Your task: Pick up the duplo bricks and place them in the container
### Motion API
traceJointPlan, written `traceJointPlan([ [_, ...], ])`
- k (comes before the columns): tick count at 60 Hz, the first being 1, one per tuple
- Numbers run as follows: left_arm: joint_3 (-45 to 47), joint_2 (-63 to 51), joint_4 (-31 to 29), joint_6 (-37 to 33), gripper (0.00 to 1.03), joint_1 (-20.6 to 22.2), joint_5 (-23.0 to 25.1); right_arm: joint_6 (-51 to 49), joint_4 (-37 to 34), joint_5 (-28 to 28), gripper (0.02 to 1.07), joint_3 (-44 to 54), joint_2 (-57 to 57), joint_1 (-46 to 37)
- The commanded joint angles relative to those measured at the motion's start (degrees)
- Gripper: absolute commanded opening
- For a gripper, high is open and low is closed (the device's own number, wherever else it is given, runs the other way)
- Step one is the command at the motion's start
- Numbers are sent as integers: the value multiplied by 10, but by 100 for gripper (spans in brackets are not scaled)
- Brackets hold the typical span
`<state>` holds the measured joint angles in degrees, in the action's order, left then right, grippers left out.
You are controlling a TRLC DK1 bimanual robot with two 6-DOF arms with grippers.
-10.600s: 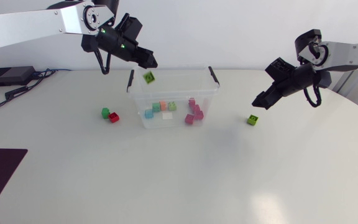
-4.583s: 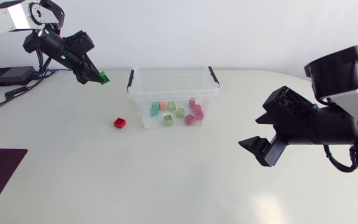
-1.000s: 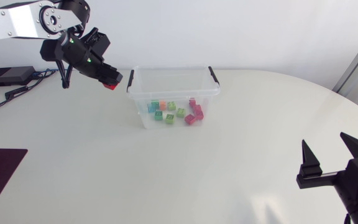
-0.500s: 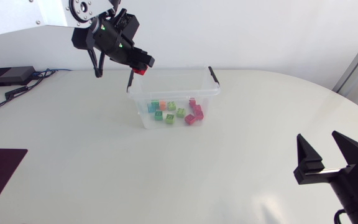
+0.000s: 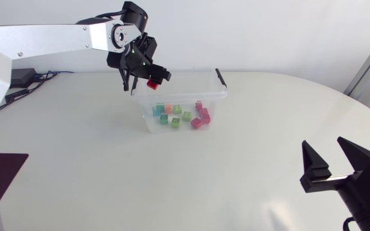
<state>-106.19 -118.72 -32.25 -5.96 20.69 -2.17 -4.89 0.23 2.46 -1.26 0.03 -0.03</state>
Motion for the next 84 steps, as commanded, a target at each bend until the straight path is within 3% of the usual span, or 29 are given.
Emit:
traceJointPlan([
  [1,-18,-7,3,15,97,7,-8,13,-3,-5,102,13,-4,4],
  [12,38,83,18,12,99,-12,-8,13,-3,-5,102,13,-4,4],
  [26,172,241,76,-1,99,-76,-8,13,-3,-5,102,13,-4,4],
  [33,274,336,121,-34,99,-114,-39,13,-3,-5,102,13,-4,4],
  [44,407,440,183,-80,99,-164,-44,13,-3,-5,102,13,-4,4],
  [56,557,563,274,-128,99,-187,-44,13,-3,-5,102,13,-4,4],
  [70,702,677,334,-122,98,-197,-42,13,-3,-5,102,13,-4,4],
  [84,776,772,327,-122,98,-205,-40,13,-4,-5,102,13,-4,4],
])
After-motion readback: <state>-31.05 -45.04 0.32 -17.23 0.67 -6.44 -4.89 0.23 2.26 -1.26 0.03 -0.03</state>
